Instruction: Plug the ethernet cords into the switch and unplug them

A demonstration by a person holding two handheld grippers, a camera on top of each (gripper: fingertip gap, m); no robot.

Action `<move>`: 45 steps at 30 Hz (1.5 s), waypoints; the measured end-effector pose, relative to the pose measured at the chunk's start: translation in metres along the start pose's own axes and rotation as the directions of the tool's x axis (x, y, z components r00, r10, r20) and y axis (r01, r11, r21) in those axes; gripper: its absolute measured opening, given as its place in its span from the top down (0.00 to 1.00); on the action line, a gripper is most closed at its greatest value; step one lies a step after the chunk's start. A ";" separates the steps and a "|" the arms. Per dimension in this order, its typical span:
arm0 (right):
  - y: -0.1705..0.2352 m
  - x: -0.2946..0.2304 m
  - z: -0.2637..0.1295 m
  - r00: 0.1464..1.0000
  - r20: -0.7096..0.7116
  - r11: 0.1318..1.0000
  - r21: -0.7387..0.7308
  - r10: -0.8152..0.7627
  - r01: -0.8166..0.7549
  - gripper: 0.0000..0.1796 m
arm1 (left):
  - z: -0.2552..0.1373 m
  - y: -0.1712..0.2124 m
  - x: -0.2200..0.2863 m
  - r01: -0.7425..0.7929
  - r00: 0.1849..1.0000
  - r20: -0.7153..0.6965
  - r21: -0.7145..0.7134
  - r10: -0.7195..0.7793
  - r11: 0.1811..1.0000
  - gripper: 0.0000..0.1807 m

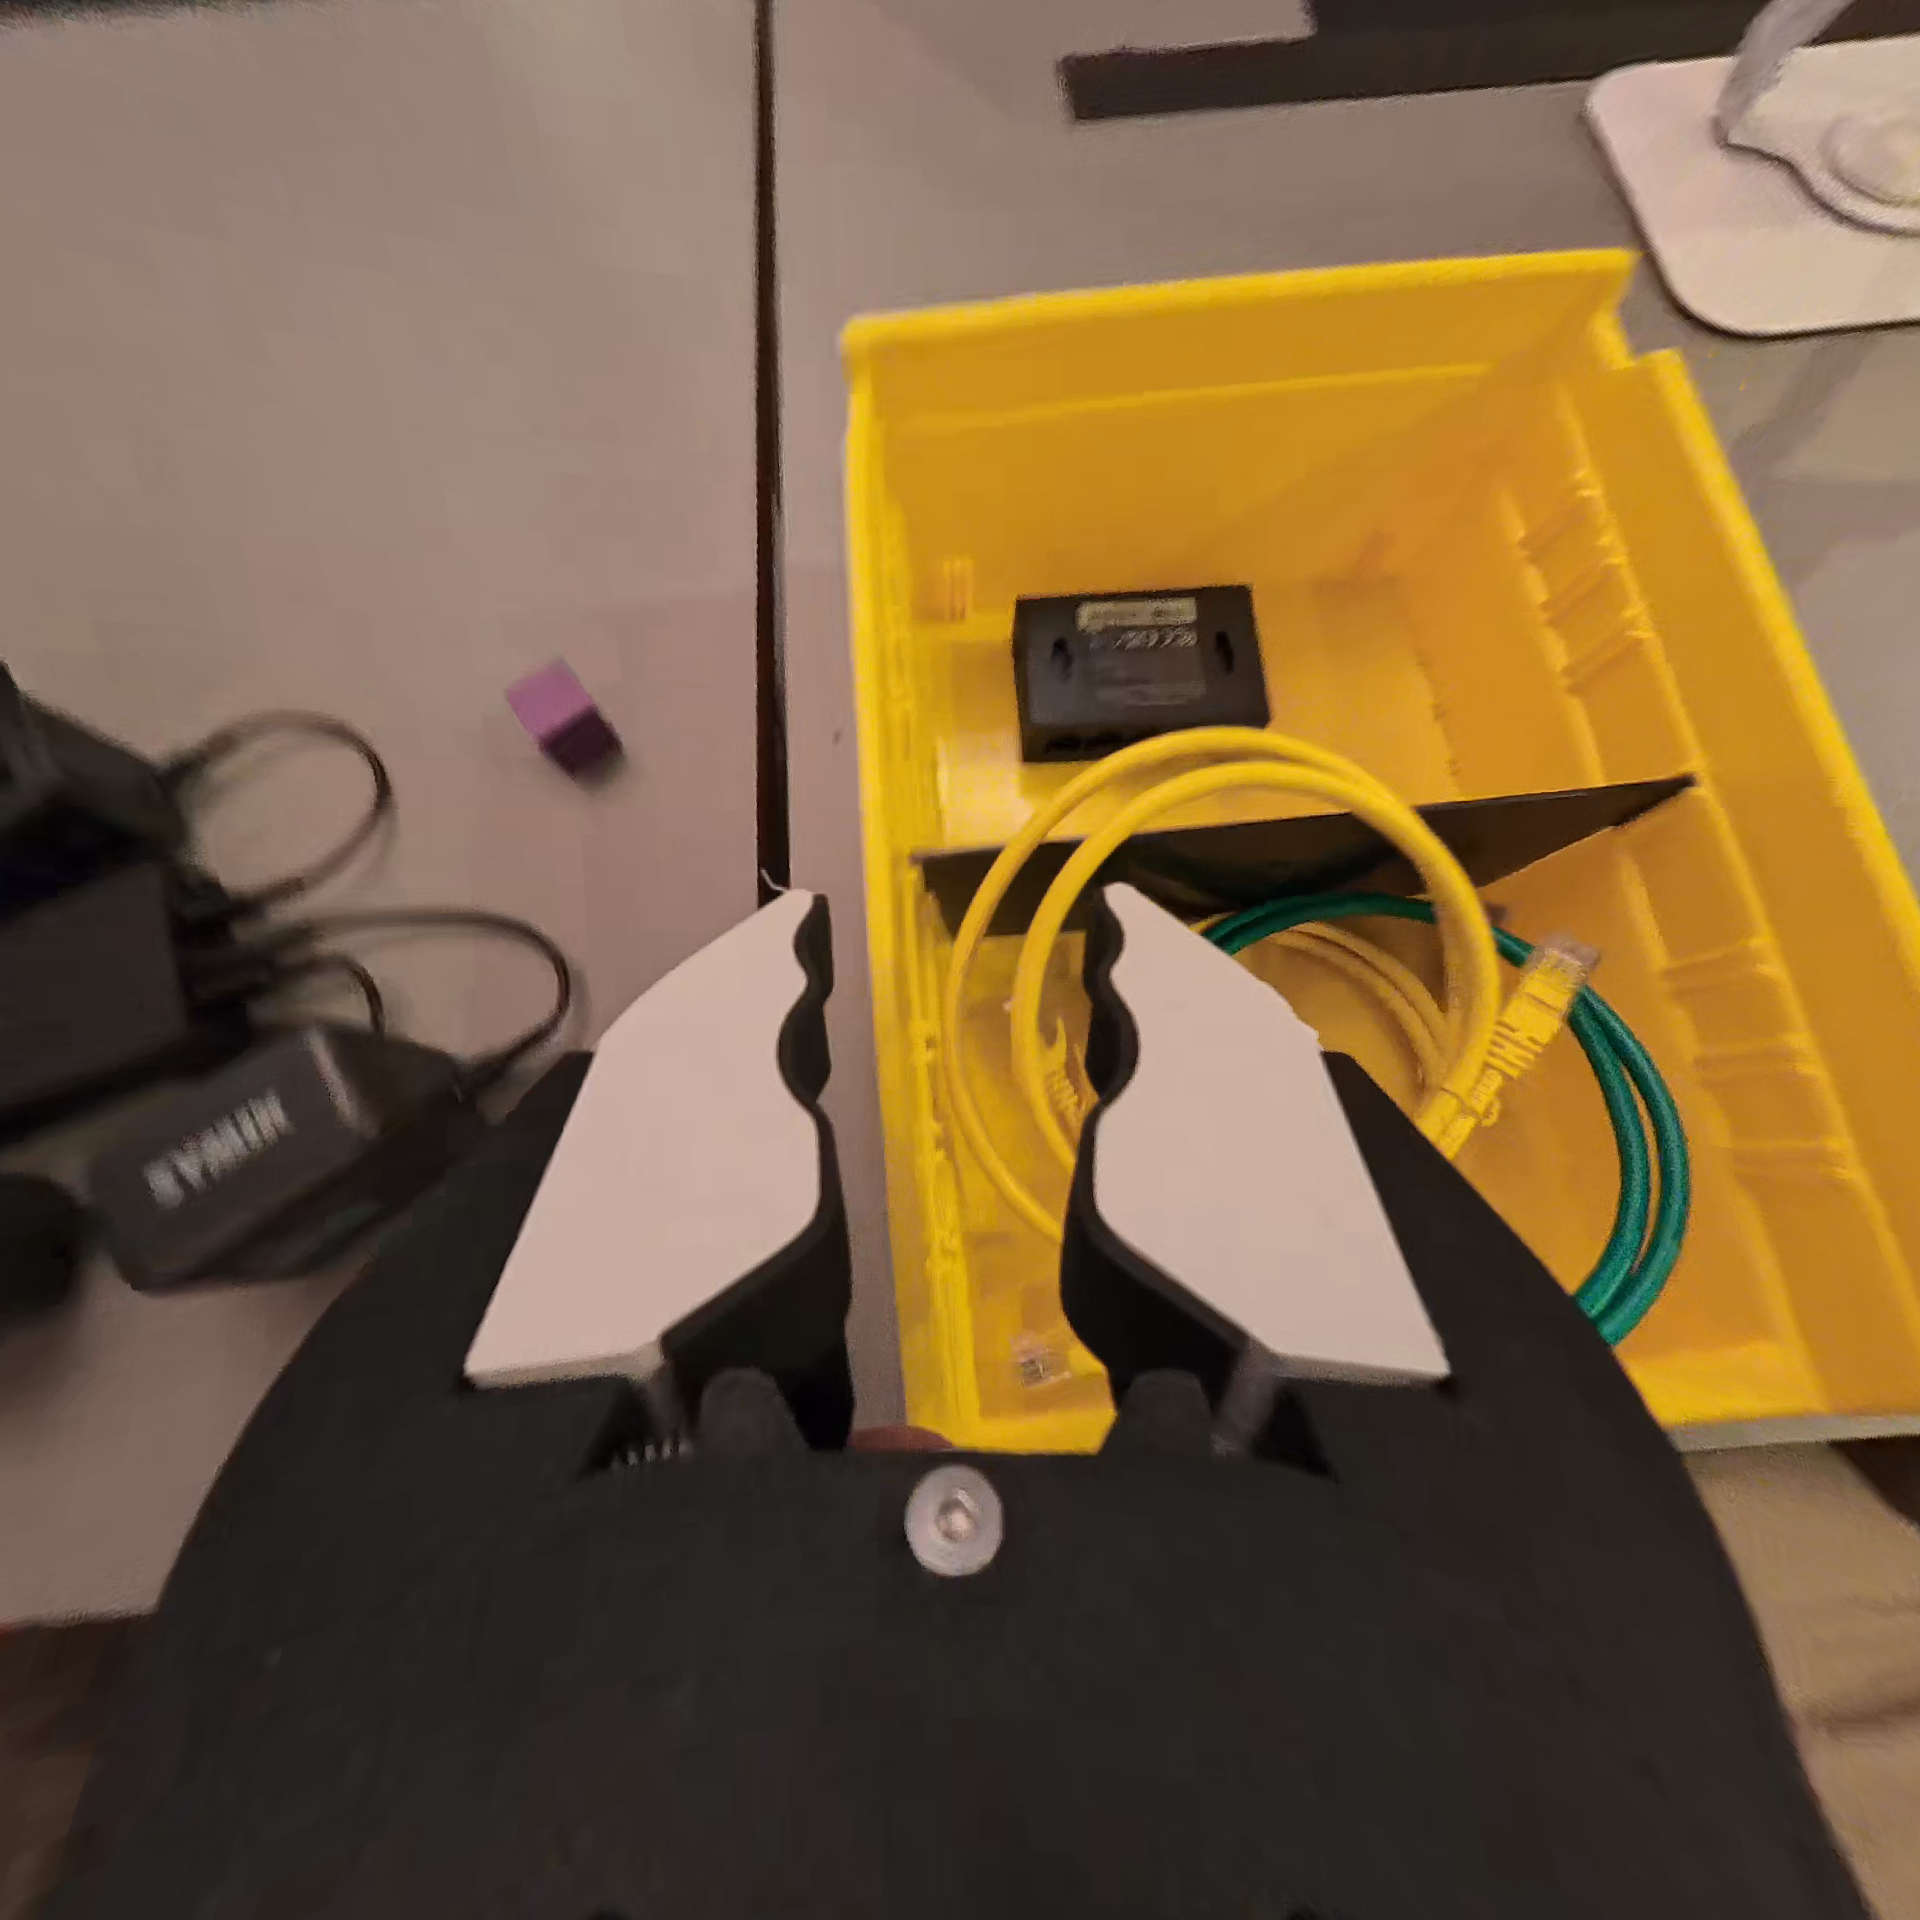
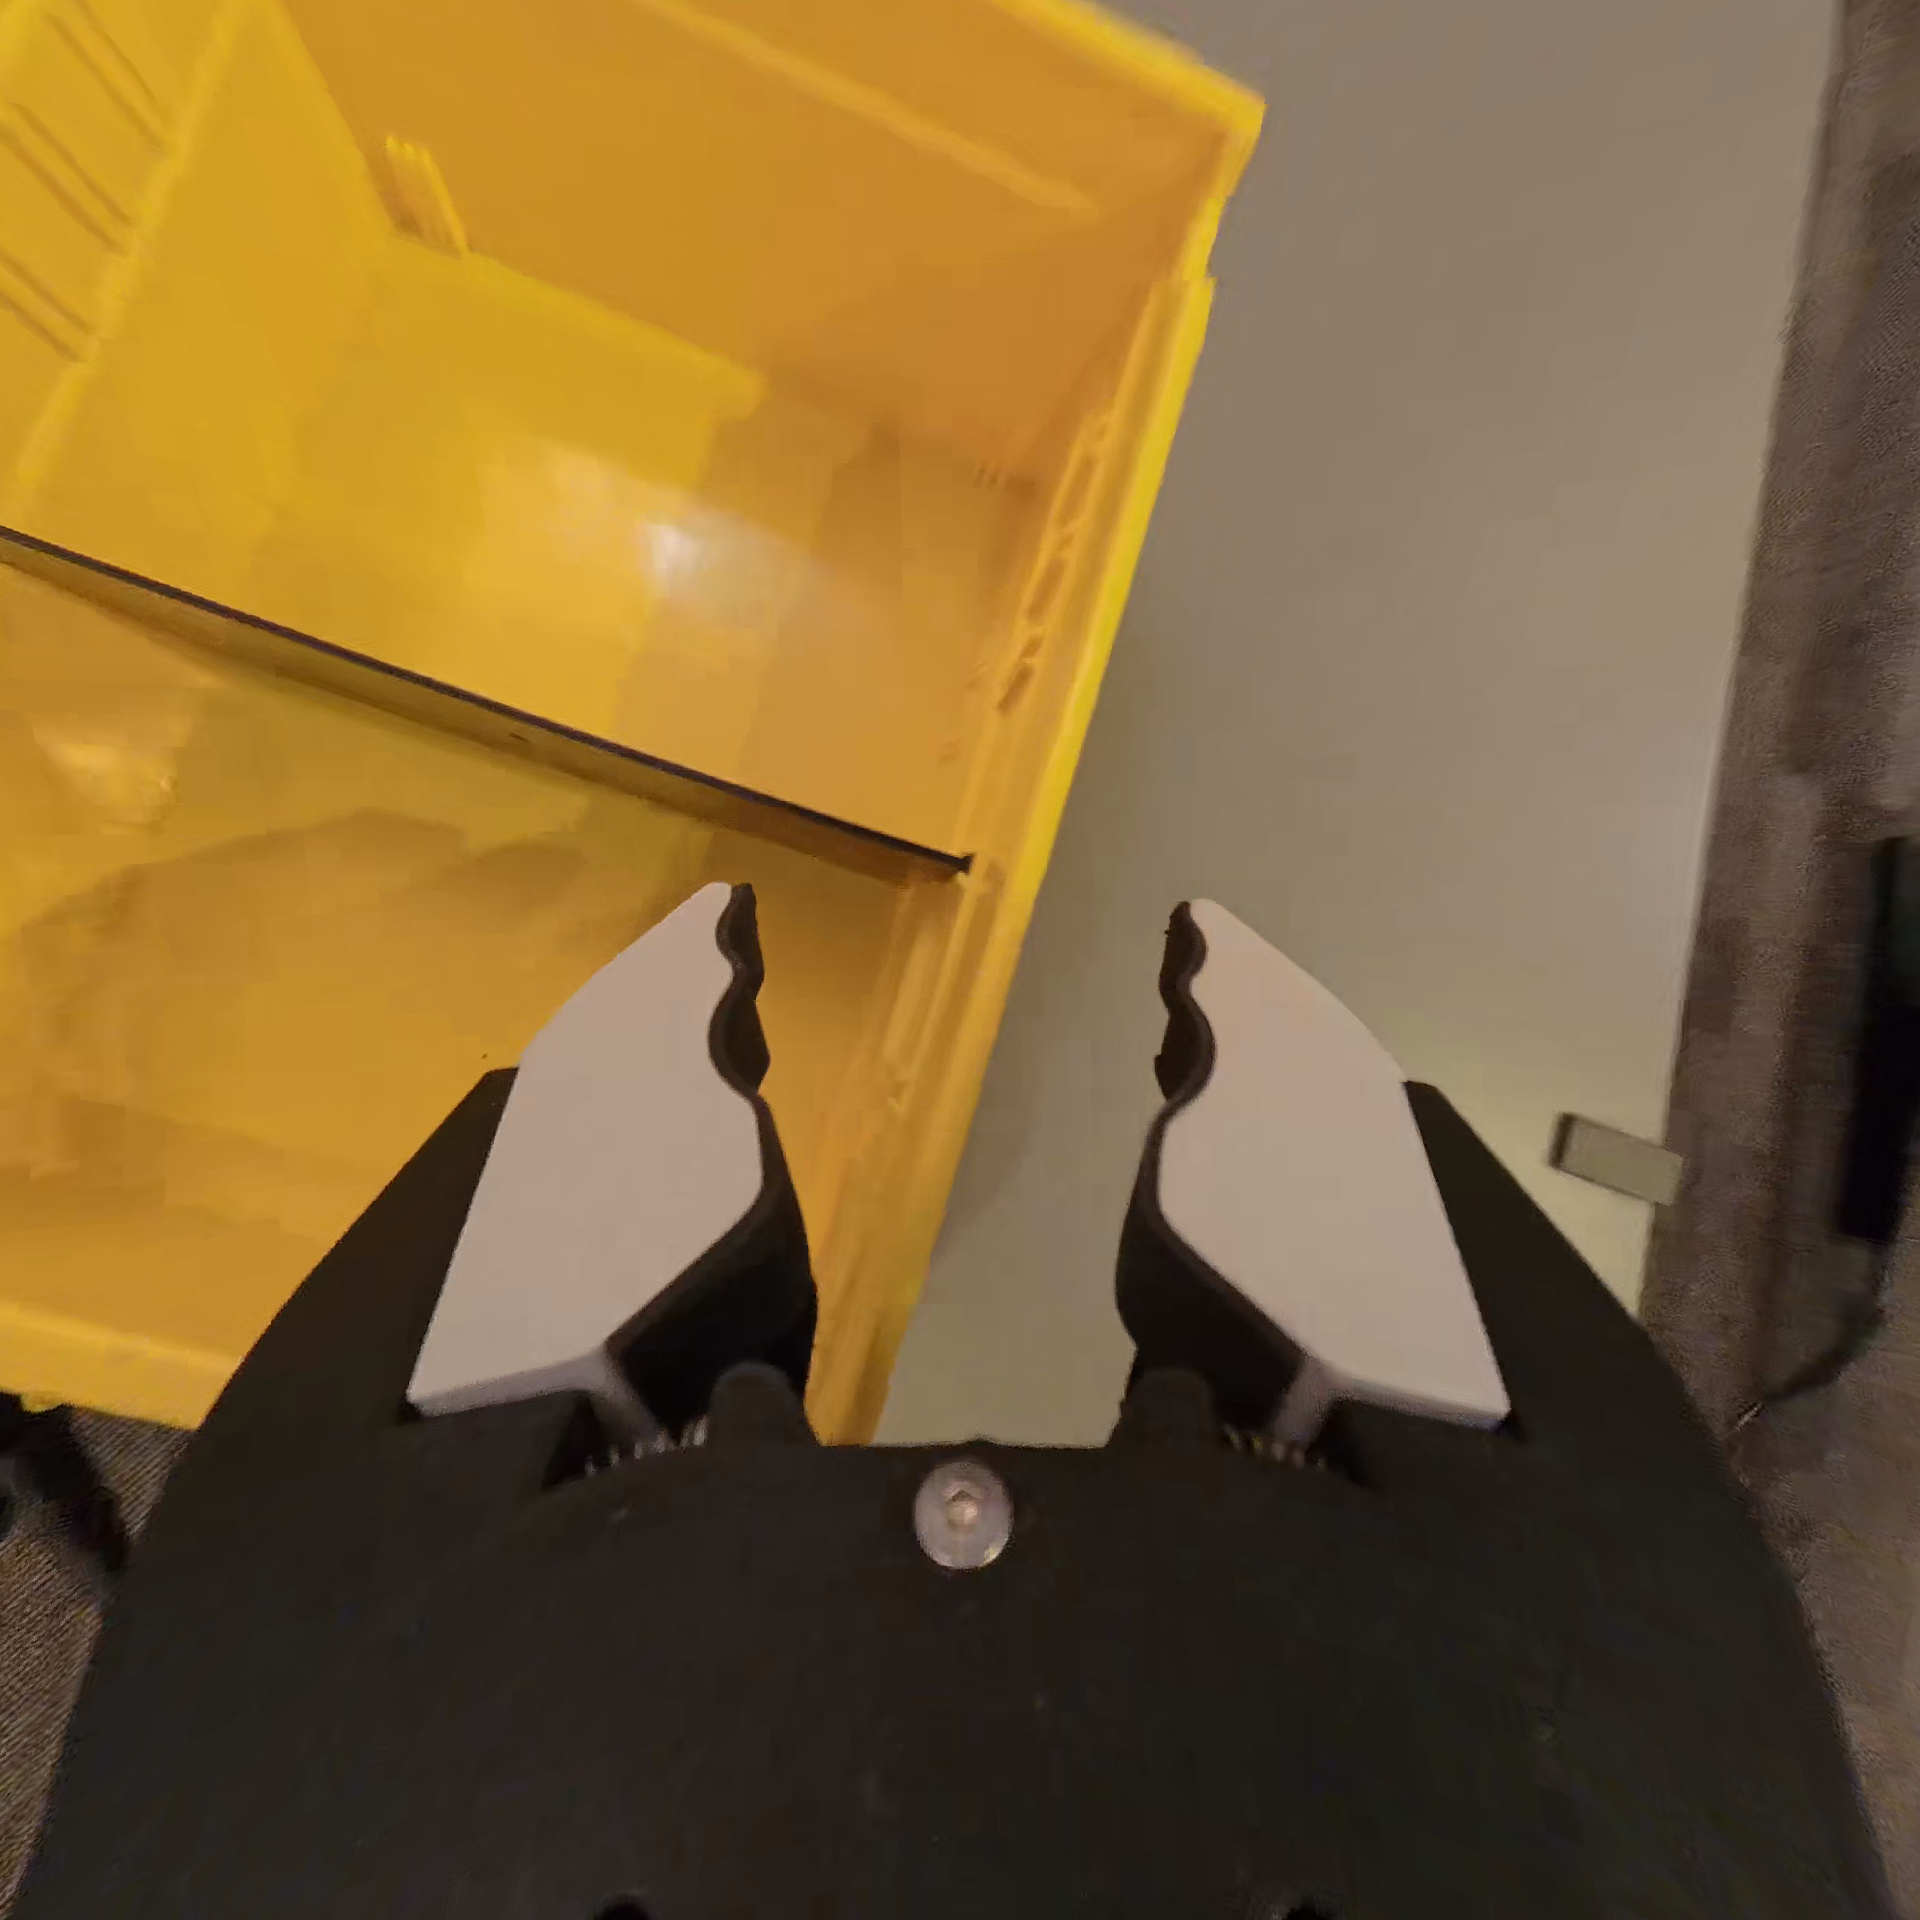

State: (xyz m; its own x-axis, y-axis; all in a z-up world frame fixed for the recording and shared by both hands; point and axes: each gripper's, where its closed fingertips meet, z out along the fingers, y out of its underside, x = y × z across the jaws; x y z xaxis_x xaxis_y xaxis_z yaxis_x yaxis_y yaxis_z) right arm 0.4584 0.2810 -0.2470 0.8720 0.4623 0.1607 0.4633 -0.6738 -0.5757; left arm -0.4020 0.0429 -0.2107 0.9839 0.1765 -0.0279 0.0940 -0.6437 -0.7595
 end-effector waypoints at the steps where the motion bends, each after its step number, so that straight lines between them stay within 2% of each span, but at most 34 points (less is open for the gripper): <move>1: -0.006 0.000 -0.009 0.999 -0.045 1.000 0.020 -0.013 0.014 0.58 | -0.002 -0.012 0.009 -0.078 0.997 -0.014 0.017 0.078 0.997 0.74; 3: -0.014 0.006 -0.027 0.982 -0.177 0.998 0.015 -0.061 0.065 0.57 | -0.002 -0.039 0.030 -0.246 0.968 -0.047 0.038 0.247 0.969 0.72; 6: -0.040 -0.022 -0.050 0.986 -0.147 0.987 0.130 -0.077 0.096 0.59 | 0.016 -0.069 0.067 -0.490 0.862 -0.134 0.029 0.489 0.871 0.70; 8: -0.052 -0.044 -0.063 0.983 -0.141 0.975 0.174 -0.118 0.141 0.60 | 0.039 -0.066 0.082 -0.642 0.755 -0.223 -0.058 0.616 0.765 0.74; 9: -0.057 -0.054 -0.071 0.979 -0.152 0.967 0.193 -0.137 0.165 0.60 | 0.053 -0.061 0.080 -0.703 0.706 -0.248 -0.139 0.663 0.697 0.72; 12: -0.073 -0.091 -0.089 0.979 -0.106 0.943 0.269 -0.174 0.196 0.60 | 0.086 -0.045 0.092 -0.830 0.555 -0.394 -0.210 0.732 0.517 0.71; 16: -0.086 -0.130 -0.102 0.973 -0.057 0.916 0.328 -0.225 0.231 0.62 | 0.120 -0.027 0.088 -0.918 0.393 -0.484 -0.262 0.782 0.299 0.67; 21: -0.094 -0.169 -0.103 0.955 -0.002 0.893 0.354 -0.296 0.277 0.63 | 0.145 -0.004 0.076 -0.936 0.308 -0.565 -0.323 0.765 0.139 0.65; 24: -0.096 -0.183 -0.102 0.947 0.008 0.883 0.366 -0.320 0.295 0.64 | 0.151 0.005 0.072 -0.929 0.328 -0.605 -0.348 0.725 0.130 0.66; 29: -0.102 -0.203 -0.101 0.940 0.055 0.875 0.389 -0.336 0.290 0.64 | 0.161 0.003 0.069 -0.939 0.271 -0.588 -0.336 0.762 0.075 0.69; 32: -0.107 -0.216 -0.100 0.932 0.069 0.865 0.402 -0.357 0.301 0.65 | 0.164 0.000 0.070 -0.946 0.257 -0.578 -0.313 0.774 0.081 0.72; 34: -0.112 -0.228 -0.101 0.923 0.090 0.856 0.417 -0.373 0.305 0.65 | 0.162 -0.001 0.071 -0.957 0.218 -0.569 -0.284 0.793 0.059 0.79; 36: -0.116 -0.239 -0.101 0.913 0.109 0.846 0.431 -0.393 0.313 0.65 | 0.159 -0.006 0.073 -0.961 0.223 -0.559 -0.262 0.798 0.085 0.87; 38: -0.119 -0.250 -0.100 0.902 0.123 0.837 0.441 -0.415 0.325 0.64 | 0.155 -0.003 0.075 -0.960 0.255 -0.582 -0.249 0.772 0.128 0.88; 39: -0.121 -0.256 -0.100 0.896 0.133 0.833 0.445 -0.425 0.329 0.64 | 0.156 -0.002 0.070 -0.953 0.261 -0.573 -0.282 0.777 0.112 0.84; 40: -0.122 -0.261 -0.100 0.890 0.141 0.829 0.450 -0.433 0.332 0.64 | 0.159 -0.005 0.065 -0.947 0.256 -0.545 -0.307 0.799 0.095 0.73; 41: -0.123 -0.266 -0.099 0.885 0.148 0.827 0.451 -0.441 0.337 0.64 | 0.161 -0.006 0.065 -0.948 0.255 -0.531 -0.302 0.808 0.100 0.66; 45: -0.123 -0.281 -0.094 0.869 0.180 0.825 0.447 -0.461 0.345 0.65 | 0.165 0.001 0.062 -0.947 0.267 -0.573 -0.305 0.775 0.101 0.61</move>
State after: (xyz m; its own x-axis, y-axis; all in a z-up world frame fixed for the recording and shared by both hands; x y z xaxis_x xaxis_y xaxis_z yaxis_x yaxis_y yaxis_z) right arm 0.1713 0.1796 -0.1462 0.5157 0.8162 0.2605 0.6129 -0.1391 -0.7778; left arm -0.3656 0.1763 -0.3210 0.4225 -0.8784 -0.2235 -0.8760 -0.4590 0.1482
